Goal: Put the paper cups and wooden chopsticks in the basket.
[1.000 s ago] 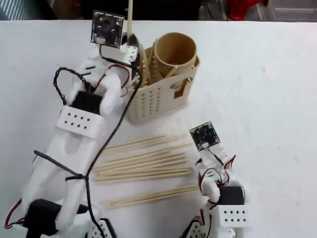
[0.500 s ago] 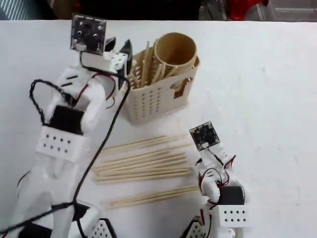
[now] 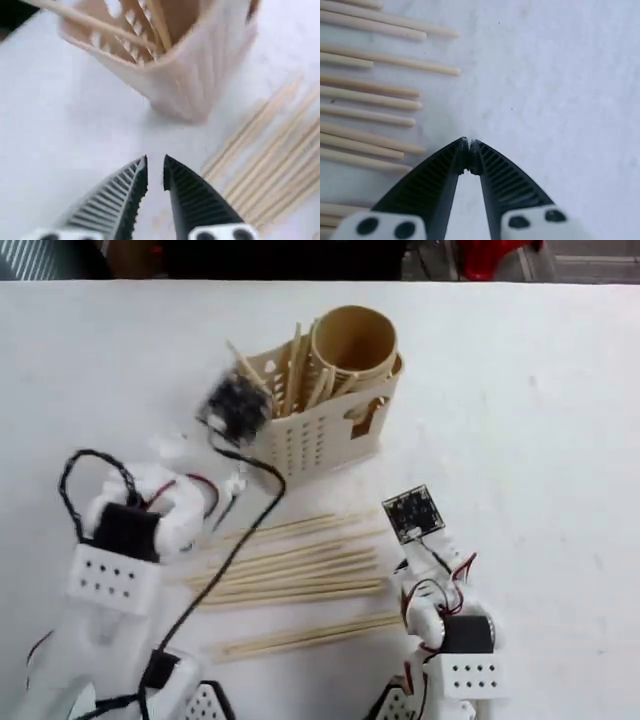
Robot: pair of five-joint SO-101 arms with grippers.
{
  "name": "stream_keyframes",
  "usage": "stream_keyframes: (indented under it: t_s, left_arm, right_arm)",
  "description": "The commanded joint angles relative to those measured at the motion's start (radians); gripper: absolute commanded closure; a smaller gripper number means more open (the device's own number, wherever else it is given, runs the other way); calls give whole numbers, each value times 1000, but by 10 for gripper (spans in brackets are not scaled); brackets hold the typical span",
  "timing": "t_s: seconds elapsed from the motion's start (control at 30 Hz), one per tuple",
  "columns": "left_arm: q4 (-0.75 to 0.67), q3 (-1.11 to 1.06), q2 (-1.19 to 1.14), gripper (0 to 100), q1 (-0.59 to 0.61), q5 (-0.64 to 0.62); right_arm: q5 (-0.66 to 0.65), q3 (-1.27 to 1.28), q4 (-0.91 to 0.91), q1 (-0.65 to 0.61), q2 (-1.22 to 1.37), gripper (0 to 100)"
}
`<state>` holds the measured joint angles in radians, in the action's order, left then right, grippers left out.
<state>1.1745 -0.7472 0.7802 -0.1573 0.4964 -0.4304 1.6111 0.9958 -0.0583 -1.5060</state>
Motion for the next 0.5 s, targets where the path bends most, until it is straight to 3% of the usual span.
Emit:
stream_keyframes:
  t_s: [0.0,0.17,0.3,0.47]
  left_arm:
    - [29,-110,-53,869,-50,207]
    - [23,-161,-199,865,-137,367]
    - [5,-161,-306,865,-176,408]
    - [-123,-160,-466,866,-153,413]
  right_arm:
    - [-8,-6,-21,-1,-7,981]
    - [-8,-6,-19,-1,-7,981]
    - [-8,-6,-19,-1,-7,981]
    - [-8,-6,-19,-1,-7,981]
